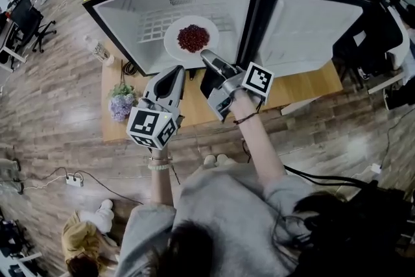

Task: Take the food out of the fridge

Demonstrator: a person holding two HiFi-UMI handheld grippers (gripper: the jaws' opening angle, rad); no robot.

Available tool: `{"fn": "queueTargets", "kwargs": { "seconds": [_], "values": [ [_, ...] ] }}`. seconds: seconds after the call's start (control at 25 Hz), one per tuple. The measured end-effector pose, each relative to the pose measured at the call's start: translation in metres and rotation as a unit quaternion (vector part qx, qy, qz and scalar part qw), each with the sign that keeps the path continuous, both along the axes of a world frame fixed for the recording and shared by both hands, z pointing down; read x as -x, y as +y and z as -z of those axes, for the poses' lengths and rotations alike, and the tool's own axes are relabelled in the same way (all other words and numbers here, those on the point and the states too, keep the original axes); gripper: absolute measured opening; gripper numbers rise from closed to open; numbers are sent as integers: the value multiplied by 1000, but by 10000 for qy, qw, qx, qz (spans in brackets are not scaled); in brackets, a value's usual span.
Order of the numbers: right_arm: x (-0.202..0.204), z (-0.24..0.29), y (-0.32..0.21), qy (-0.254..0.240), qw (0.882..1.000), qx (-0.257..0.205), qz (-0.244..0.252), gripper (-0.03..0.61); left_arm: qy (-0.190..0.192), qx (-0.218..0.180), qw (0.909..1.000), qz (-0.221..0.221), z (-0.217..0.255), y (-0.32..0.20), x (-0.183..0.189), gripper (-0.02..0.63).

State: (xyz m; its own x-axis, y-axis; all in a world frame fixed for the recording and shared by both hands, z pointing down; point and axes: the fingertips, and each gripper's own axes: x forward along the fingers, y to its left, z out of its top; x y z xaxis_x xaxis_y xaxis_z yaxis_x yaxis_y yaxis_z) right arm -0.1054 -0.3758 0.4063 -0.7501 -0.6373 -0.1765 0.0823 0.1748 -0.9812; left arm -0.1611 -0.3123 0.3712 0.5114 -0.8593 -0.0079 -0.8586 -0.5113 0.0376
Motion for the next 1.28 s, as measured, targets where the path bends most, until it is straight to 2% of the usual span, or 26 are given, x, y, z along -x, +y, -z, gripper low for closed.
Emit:
{"fn": "queueTargets", "kwargs": {
  "seconds": [0.36, 0.68, 1.28],
  "values": [
    [-10, 9, 26, -203, 9996, -16, 208, 41, -1, -127, 9998, -127, 8, 19, -10, 8],
    [-21, 11, 41, -313, 9992, 5, 255, 41, 25, -158, 9998, -72, 10, 31, -8, 8],
    [-19, 12, 42, -220, 9992, -84, 326, 40, 39, -172, 9998, 19, 11, 28, -4, 8]
  ]
}}
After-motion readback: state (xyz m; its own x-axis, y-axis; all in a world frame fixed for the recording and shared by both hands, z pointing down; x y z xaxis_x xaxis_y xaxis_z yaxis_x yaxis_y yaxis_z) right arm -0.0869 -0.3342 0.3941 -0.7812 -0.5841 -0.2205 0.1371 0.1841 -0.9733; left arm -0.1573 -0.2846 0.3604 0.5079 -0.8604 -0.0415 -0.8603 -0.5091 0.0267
